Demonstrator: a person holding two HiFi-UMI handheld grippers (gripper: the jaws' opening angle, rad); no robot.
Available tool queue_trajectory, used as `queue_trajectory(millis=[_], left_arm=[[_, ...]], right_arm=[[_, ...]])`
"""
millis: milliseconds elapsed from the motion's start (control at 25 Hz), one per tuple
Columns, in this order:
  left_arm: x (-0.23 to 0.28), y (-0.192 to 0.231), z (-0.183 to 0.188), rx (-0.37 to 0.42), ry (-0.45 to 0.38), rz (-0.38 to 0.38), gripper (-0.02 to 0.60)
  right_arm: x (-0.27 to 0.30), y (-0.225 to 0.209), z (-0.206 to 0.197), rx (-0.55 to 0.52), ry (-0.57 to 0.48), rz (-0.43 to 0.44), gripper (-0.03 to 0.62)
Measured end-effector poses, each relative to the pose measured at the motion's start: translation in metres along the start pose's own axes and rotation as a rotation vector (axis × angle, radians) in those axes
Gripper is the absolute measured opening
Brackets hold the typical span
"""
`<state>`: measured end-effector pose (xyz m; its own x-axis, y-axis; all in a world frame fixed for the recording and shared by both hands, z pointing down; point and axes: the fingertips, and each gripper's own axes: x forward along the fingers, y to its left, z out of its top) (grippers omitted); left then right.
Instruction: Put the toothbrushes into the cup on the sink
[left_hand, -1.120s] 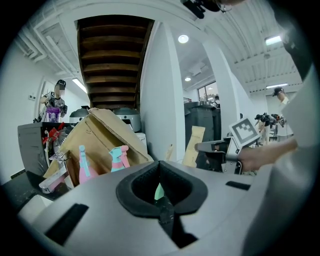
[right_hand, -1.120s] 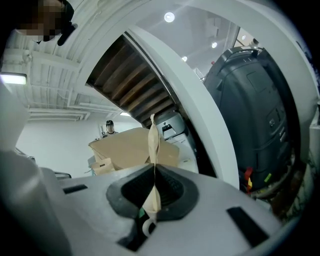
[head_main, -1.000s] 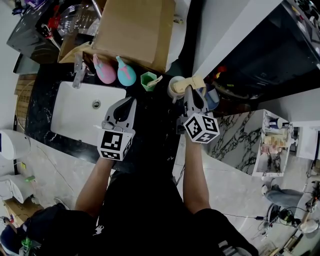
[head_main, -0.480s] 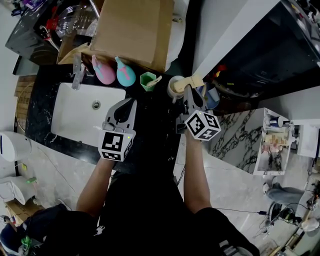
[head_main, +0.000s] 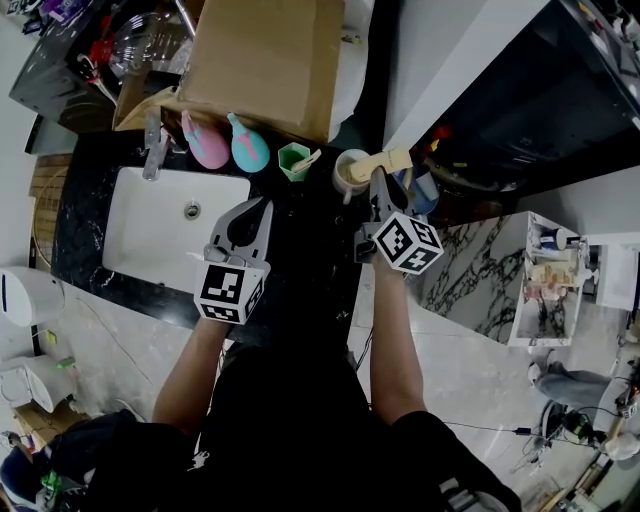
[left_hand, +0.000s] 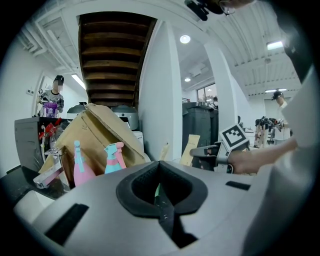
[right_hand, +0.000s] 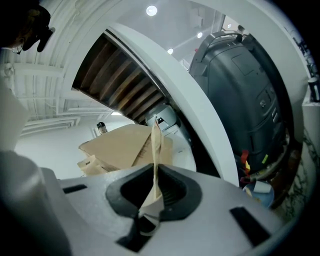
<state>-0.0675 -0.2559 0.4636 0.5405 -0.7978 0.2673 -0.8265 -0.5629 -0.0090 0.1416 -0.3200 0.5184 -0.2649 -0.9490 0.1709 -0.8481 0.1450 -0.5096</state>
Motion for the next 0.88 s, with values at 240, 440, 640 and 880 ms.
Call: queue_trajectory(millis=[240, 440, 640, 880], left_arm=[[-0.004, -0.003, 0.002, 0.003, -0.017, 0.002, 0.002], [-0.009, -0.005, 0.004, 0.005, -0.022, 0.013, 0.000], [-0.016, -0.014, 0.007, 0.003, -0.032, 0.000, 0.000], [-0.029, -0.030, 0.011, -0.019, -0.038, -0.039, 0.002]], right_arm=[[-0.001, -0.003, 0.000, -0.033, 0.018, -0.018, 0.081], [-0.004, 0.000, -0.004, -0.059, 0.048, -0.016, 0.192], [-0.018, 0.002, -0.005, -0.074, 0.045, -0.020, 0.199], [-0.047, 0.012, 0.003, -0.128, 0.019, -0.008, 0.199]])
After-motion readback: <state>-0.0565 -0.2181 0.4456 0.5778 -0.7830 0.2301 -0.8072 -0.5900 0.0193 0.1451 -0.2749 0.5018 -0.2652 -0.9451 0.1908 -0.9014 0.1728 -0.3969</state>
